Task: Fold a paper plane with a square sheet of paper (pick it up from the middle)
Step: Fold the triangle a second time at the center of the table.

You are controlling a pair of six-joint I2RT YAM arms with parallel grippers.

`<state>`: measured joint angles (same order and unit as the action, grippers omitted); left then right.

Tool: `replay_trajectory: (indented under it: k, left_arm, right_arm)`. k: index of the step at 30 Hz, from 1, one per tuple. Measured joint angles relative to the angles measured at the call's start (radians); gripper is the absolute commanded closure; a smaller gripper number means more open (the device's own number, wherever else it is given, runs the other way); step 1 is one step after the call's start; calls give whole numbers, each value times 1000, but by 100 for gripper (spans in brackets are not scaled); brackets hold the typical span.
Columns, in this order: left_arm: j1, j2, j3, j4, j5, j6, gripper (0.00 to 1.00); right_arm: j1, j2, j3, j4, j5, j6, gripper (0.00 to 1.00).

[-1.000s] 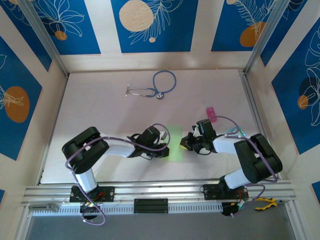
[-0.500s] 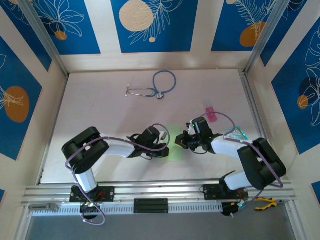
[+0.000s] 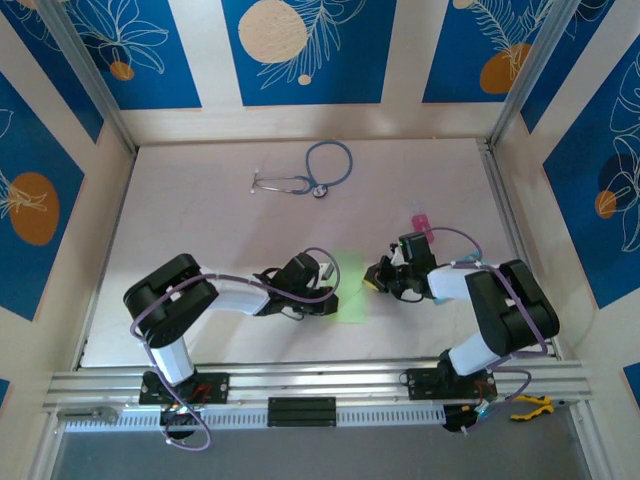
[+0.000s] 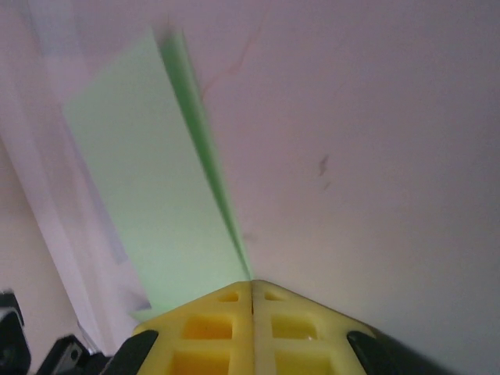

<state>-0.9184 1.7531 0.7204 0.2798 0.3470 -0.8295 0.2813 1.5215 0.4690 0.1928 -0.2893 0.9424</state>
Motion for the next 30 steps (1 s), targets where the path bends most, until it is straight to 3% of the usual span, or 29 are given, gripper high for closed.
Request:
replay_trajectory:
  k: [5,11,19,30]
  left_arm:
    - [0,0,0,0,0,0,100]
    - [0,0,0,0,0,0,100]
    - [0,-4,-4,-3,0,0,100]
    - [0,-11,-5,-10,1,-3,100]
  right_arm:
    - [-11,-44,-1,9,3,-5,94]
    - [138,-175,12,4,44,-37,99]
    - [228,-154,-13,5,39,-17,100]
    - [215,-42,-41,24,46,-13,100]
